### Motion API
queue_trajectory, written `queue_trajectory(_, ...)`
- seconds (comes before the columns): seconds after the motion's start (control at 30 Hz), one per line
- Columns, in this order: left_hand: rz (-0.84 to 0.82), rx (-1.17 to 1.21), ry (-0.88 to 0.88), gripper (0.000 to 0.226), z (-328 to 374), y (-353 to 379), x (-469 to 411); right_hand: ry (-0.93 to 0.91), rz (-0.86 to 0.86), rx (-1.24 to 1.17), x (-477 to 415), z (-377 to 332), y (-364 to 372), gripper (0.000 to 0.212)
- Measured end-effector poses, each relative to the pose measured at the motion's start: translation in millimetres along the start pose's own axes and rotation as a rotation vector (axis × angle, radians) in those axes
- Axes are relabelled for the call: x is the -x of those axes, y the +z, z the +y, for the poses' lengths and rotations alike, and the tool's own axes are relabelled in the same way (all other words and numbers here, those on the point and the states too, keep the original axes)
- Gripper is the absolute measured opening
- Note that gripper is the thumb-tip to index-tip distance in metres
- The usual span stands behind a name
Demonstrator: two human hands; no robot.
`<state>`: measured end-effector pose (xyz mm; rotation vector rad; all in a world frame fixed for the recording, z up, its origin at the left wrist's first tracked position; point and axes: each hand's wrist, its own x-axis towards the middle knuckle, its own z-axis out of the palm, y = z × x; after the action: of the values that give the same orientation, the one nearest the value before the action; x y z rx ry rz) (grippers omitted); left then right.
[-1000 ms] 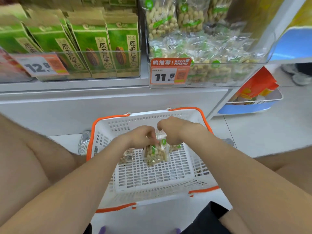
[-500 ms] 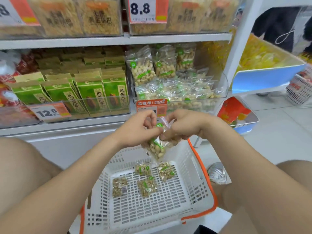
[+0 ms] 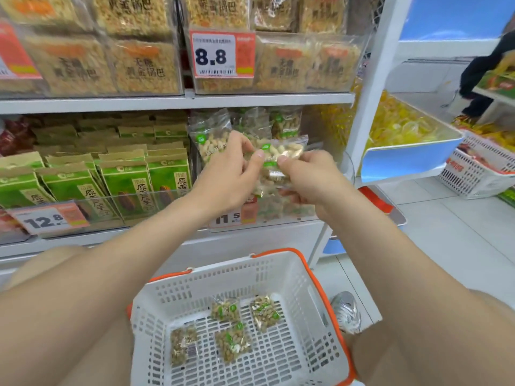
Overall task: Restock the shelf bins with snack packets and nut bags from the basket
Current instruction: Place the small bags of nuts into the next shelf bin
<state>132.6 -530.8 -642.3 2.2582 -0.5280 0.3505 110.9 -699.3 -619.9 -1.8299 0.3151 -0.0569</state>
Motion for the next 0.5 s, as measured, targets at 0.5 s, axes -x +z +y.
queue_trajectory(0.5,-0.125,-0.484,0.244,0.035,-18,48,-27,-0.162,0.181,0.270,-139,16,-16,0.027)
